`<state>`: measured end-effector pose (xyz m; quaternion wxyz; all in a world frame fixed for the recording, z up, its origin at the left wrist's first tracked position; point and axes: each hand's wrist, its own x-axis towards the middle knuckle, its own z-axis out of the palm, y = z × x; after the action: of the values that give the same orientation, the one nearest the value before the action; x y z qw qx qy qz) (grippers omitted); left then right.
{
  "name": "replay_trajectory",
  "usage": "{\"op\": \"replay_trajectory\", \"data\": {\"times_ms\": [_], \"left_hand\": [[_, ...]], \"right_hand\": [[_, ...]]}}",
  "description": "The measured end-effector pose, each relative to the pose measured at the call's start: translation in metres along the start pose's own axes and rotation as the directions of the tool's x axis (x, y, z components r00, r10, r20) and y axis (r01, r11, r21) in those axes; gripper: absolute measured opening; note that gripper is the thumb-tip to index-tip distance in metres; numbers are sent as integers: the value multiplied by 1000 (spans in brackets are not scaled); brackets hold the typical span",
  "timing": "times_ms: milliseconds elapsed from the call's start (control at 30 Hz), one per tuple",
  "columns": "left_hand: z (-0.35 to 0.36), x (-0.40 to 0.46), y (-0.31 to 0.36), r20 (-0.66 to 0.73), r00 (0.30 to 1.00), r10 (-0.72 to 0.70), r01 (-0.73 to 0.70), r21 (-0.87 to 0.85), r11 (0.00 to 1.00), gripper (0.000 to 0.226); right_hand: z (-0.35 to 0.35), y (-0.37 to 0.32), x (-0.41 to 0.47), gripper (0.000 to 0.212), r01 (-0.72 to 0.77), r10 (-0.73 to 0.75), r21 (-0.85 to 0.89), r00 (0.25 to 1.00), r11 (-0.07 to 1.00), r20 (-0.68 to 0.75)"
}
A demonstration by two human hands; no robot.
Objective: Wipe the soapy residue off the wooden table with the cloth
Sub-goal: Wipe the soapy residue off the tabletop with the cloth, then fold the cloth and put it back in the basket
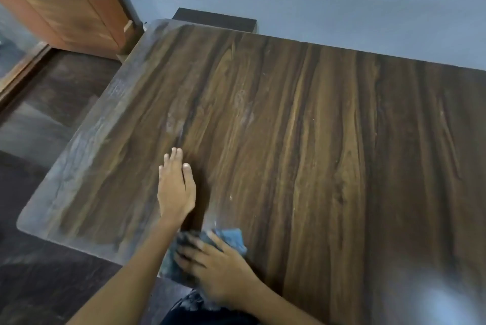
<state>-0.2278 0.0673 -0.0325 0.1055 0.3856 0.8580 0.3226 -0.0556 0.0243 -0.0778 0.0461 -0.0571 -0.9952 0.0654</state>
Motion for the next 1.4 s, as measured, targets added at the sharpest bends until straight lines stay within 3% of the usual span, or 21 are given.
{"op": "replay_trajectory", "data": {"times_ms": [33, 67, 100, 133, 167, 200, 233, 300, 367, 400, 467, 600, 700, 800, 867, 933, 1000, 1067, 1100, 1233, 1400], "left_hand": [[0, 4, -2, 38, 999, 37, -37, 2, 999, 43], [2, 5, -5, 75, 995, 68, -68, 4, 998, 43], [5, 6, -6, 107, 989, 101, -102, 8, 995, 44], [10, 6, -7, 135, 983, 125, -128, 11, 992, 45], [14, 4, -7, 159, 977, 141, -145, 14, 989, 47], [18, 5, -6, 182, 970, 161, -166, 8, 986, 48], [20, 5, -4, 207, 962, 179, -183, 1, 983, 48], [24, 5, 0, 254, 944, 213, -211, -36, 977, 46], [25, 6, 3, 280, 928, 247, -231, -89, 969, 48], [24, 7, 5, 291, 920, 261, -239, -111, 965, 50], [26, 13, 11, 322, 903, 286, -253, -142, 957, 49], [31, 28, 27, 370, 879, 299, -232, -215, 949, 48], [30, 40, 34, 353, 909, 224, -129, -273, 953, 48], [26, 40, 36, 326, 941, 88, 18, -309, 951, 47], [27, 29, 37, 376, 925, 50, 76, -314, 947, 47], [33, 15, 39, 438, 896, 63, 67, -276, 959, 47], [41, 4, 45, 444, 895, 43, 32, -161, 986, 46], [45, 2, 59, 431, 902, 7, -8, 0, 1000, 43], [46, 4, 68, 464, 886, 1, -27, 49, 998, 40], [60, 17, 98, 717, 695, -50, 32, 39, 999, 36], [74, 23, 102, 741, 649, -172, 236, 19, 972, 41]], "right_hand": [[-2, 2, -16, 56, 211, -212, -51, 977, 976, -29], [7, 6, -42, 62, 358, -360, -46, 913, 933, -191], [17, 11, -76, 64, 320, -230, 219, 907, 922, -354], [10, 24, -106, 62, 148, -19, 319, 927, 936, -374], [11, 39, -139, 56, -169, 197, 124, 941, 978, -276], [-3, 61, -170, 51, -486, 499, 114, 844, 867, -198], [-10, 89, -198, 49, -644, 659, 150, 710, 750, -248], [-40, 128, -204, 51, -896, 915, 245, 305, 370, -263], [-69, 168, -156, 56, -942, 962, 328, -154, -74, -226], [-65, 188, -127, 61, -919, 955, 359, -237, -162, -177], [-67, 211, -67, 63, -920, 970, 354, -218, -168, -106], [-62, 207, 48, 61, -969, 981, 160, 177, 187, -75], [-53, 169, 99, 58, -857, 872, 166, 489, 488, -38], [-35, 121, 88, 62, -672, 692, 205, 720, 711, -39], [-21, 97, 54, 55, -678, 693, 186, 721, 711, -16], [-12, 89, 13, 51, -751, 765, 169, 644, 638, -28], [-27, 93, -24, 64, -843, 867, 250, 498, 477, 22], [-50, 115, -31, 94, -907, 963, 339, 269, 248, 14], [-56, 125, -29, 94, -890, 974, 419, 220, 178, 55], [-67, 153, 7, 61, -728, 979, 684, 172, 48, 114], [-74, 145, 3, 57, -650, 958, 760, 233, 28, 165]]}}
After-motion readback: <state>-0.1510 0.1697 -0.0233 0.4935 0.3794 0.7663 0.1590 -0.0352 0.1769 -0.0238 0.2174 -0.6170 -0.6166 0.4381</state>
